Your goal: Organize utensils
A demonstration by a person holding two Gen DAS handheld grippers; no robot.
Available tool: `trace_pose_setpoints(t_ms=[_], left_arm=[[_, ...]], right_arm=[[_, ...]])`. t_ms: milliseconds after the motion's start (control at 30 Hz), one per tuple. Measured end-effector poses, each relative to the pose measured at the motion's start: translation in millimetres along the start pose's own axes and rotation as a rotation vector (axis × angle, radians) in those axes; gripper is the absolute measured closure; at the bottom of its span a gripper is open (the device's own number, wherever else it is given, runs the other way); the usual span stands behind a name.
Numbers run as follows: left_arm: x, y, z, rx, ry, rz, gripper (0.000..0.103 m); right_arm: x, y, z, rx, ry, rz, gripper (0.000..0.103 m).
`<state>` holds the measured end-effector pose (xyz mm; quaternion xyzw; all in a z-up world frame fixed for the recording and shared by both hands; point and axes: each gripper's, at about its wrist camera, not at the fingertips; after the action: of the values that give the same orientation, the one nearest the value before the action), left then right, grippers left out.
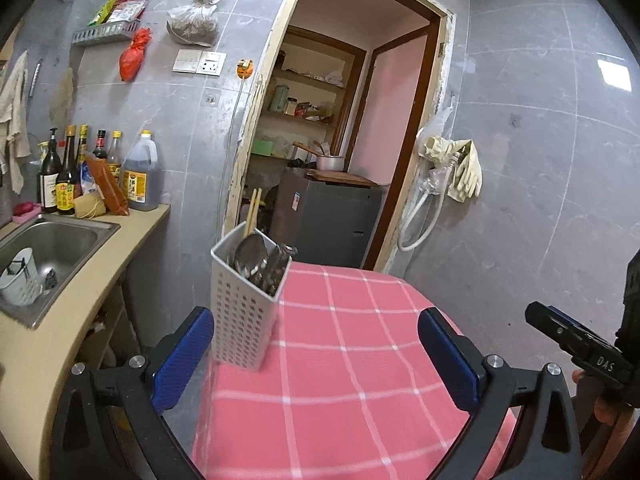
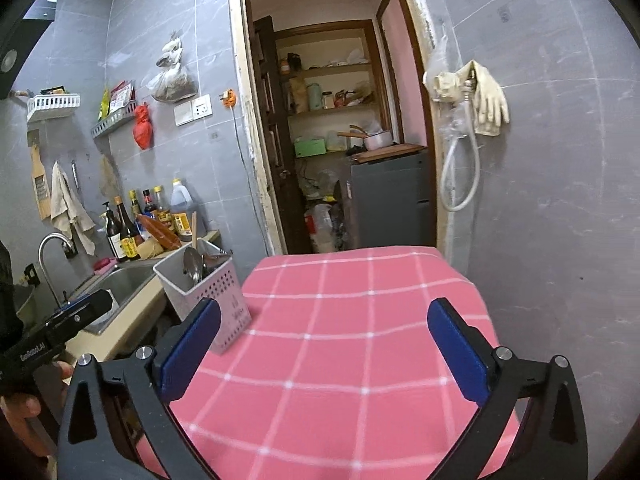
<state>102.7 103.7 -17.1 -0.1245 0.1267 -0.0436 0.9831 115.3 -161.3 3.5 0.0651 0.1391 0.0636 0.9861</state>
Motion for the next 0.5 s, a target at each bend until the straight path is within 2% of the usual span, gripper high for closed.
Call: trace_pose_setpoints(t_ms=[200, 500], left_arm=[[-29.9, -19.4, -14.0, 0.027, 0.018, 0.065, 0.000], [-73.2, -39.7, -22.9, 0.051, -0.008, 0.086, 0.000]], right_arm=[[-40.8, -12.9, -5.0, -0.017, -0.004, -0.013, 0.001], [-86.7, -15.5, -13.3, -0.059, -0.006, -0.002, 0.001]])
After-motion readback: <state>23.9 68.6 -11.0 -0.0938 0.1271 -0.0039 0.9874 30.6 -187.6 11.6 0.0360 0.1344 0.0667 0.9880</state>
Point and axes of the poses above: each gripper's, at about its wrist camera, not at the fingertips, and x roughly the way its jaws point, y to its left, z to its top, and after that the axes turned 6 degrees about -y, right-handed
